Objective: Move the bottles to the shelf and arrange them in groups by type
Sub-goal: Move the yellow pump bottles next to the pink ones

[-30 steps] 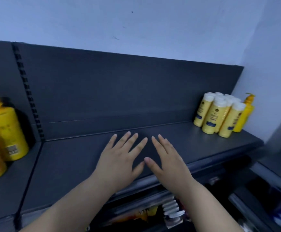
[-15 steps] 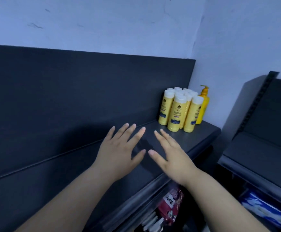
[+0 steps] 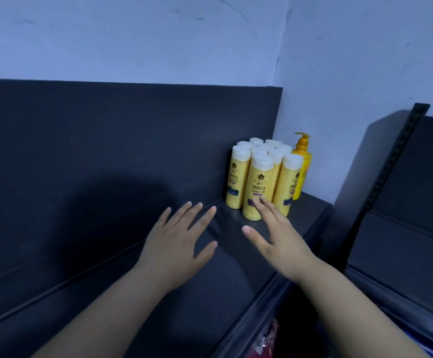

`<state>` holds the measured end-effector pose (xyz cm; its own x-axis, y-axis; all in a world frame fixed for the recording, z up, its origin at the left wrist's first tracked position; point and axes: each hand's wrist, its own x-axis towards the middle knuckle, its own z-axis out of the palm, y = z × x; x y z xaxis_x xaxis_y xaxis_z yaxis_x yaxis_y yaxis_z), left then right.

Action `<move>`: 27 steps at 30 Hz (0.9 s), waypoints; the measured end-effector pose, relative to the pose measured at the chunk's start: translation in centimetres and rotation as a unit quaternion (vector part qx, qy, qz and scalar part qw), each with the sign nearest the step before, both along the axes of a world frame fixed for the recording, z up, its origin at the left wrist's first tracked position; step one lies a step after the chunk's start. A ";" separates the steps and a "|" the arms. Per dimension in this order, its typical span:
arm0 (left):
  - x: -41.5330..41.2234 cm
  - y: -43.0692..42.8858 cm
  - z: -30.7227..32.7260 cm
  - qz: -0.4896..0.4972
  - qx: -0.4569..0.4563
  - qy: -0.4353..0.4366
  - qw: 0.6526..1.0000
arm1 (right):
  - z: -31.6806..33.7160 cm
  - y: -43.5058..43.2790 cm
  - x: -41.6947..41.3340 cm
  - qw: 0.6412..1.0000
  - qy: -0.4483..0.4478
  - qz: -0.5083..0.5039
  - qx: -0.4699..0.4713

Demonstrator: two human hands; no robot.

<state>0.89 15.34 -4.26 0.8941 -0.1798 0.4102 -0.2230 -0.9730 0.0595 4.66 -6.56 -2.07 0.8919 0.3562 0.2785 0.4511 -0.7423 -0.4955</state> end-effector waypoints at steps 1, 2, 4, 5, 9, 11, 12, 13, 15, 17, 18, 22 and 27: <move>1.3 -0.3 -0.2 0.002 0.000 0.004 1.000 | 0.0 -0.9 1.6 1.000 0.000 -0.004 0.003; 2.5 -0.6 -0.3 0.004 0.002 0.005 1.000 | 0.2 -1.9 3.3 1.000 -0.003 -0.009 0.009; 4.9 -1.3 -0.4 0.019 0.012 0.003 1.000 | 0.6 -3.9 6.8 0.999 -0.008 -0.027 0.026; 6.1 -1.8 -0.5 0.031 0.016 0.004 0.999 | 0.8 -5.0 8.6 0.999 -0.012 -0.037 0.038; 11.6 -5.5 0.5 0.044 0.037 0.003 0.998 | 1.4 -9.3 15.6 0.994 -0.017 -0.064 0.092; 14.4 -7.9 1.1 0.031 0.045 -0.011 0.998 | 1.4 -11.5 19.0 0.991 -0.026 -0.077 0.104; 15.6 -9.1 1.4 0.027 0.044 -0.014 0.999 | 1.4 -12.5 20.6 0.990 -0.030 -0.085 0.112; 16.6 -10.1 1.7 0.024 0.041 -0.018 0.999 | 1.4 -13.3 22.1 0.988 -0.029 -0.093 0.121; 18.8 -12.3 2.2 0.022 0.042 -0.024 0.999 | 1.5 -15.0 25.2 0.985 -0.015 -0.103 0.134; 20.5 -14.2 2.6 0.022 0.049 -0.029 0.998 | 1.6 -16.3 28.5 0.984 -0.008 -0.112 0.135; 21.2 -14.9 2.8 0.022 0.053 -0.030 0.998 | 1.6 -16.6 30.0 0.985 -0.007 -0.114 0.130; 23.9 -17.6 3.8 0.038 0.060 -0.037 0.997 | 1.8 -17.0 36.6 0.989 0.022 -0.104 0.108; 25.8 -19.5 4.7 0.025 0.082 -0.031 0.996 | 1.0 -16.1 42.1 0.982 0.060 -0.122 0.128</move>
